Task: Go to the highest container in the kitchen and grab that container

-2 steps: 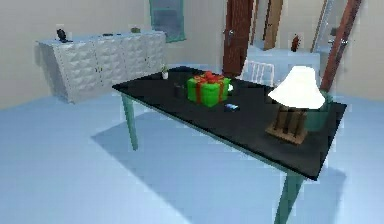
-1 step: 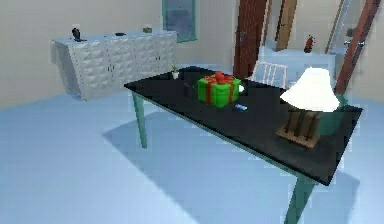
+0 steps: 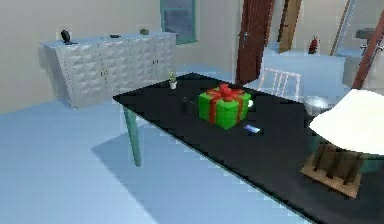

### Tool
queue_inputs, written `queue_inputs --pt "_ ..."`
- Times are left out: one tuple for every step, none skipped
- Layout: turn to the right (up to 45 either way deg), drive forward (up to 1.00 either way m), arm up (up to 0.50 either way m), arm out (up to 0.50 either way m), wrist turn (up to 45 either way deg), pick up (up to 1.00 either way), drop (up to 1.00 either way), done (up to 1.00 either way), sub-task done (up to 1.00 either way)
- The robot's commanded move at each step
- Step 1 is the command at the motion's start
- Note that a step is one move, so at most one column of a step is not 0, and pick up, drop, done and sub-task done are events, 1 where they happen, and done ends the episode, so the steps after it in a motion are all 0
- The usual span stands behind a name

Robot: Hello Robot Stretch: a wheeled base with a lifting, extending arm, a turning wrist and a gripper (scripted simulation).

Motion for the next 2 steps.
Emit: queue_inputs --pt "-42.0 0.0 0.0 0.0 0.0 0.0 0.0 0.0 0.0" --pt "0.0 1.0 0.0 0.0 0.0 0.0 0.0 0.0 0.0"
